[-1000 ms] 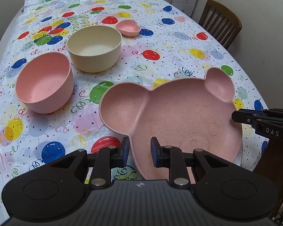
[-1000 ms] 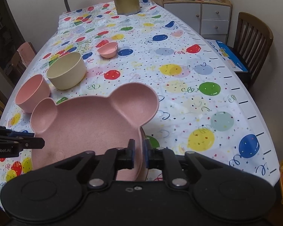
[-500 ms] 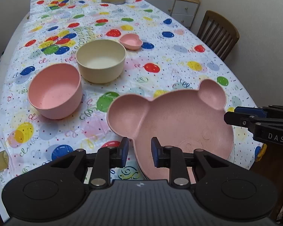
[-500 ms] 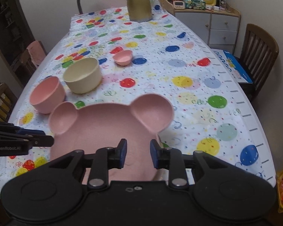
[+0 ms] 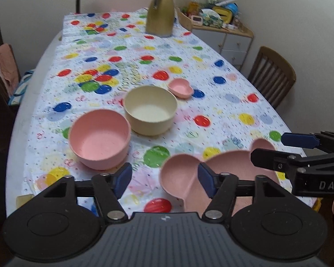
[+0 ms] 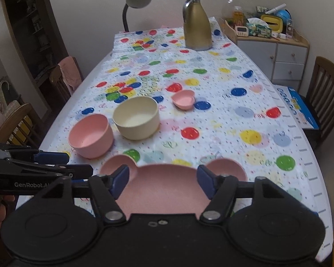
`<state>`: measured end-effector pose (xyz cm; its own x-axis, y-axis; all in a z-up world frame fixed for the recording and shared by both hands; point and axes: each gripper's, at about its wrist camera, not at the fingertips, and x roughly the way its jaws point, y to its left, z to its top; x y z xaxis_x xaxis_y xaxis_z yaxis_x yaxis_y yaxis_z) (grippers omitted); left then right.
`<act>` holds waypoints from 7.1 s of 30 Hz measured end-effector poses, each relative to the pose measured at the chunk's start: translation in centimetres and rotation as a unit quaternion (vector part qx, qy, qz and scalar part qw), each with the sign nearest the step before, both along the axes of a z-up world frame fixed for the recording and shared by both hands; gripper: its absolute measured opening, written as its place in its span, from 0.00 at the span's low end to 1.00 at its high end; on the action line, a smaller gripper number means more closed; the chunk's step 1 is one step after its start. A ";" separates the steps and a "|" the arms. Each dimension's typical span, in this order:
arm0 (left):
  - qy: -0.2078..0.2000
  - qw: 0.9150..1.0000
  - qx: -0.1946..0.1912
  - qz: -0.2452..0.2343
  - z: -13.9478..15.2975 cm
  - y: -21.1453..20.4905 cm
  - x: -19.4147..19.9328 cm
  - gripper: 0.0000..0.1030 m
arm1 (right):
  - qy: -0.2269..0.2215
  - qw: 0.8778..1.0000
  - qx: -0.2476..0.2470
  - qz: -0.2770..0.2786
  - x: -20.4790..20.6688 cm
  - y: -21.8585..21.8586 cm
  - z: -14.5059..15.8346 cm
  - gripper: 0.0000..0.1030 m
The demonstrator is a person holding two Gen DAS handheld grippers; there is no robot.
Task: Organize plates and bowls
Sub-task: 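Lower the pink bear plate onto the table and open both grippers, then grasp the pink bowl rim with the left gripper while the right gripper grips its other side, then carry the pink bowl with both grippers over the pink bear plate, then lower the pink bowl onto the bear plate and open both grippers, then grasp the cream bowl rim with both grippers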
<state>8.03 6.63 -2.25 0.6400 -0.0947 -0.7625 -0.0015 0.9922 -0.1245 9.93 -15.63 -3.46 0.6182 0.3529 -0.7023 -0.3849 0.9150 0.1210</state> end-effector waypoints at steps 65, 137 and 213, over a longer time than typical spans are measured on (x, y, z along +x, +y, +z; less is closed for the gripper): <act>0.116 0.969 -0.061 0.208 -8.2 13.4 10.1 0.16 | 0.185 0.981 -0.043 0.046 14.7 18.9 -8.7 0.11; 0.177 0.974 -0.053 0.128 -7.0 8.7 -8.6 0.16 | 0.240 0.968 -0.051 0.059 -3.3 13.6 -8.3 0.16; 0.137 0.980 -0.014 0.141 -8.4 6.5 20.1 0.74 | 0.171 0.983 -0.060 0.022 22.9 9.3 -6.3 0.78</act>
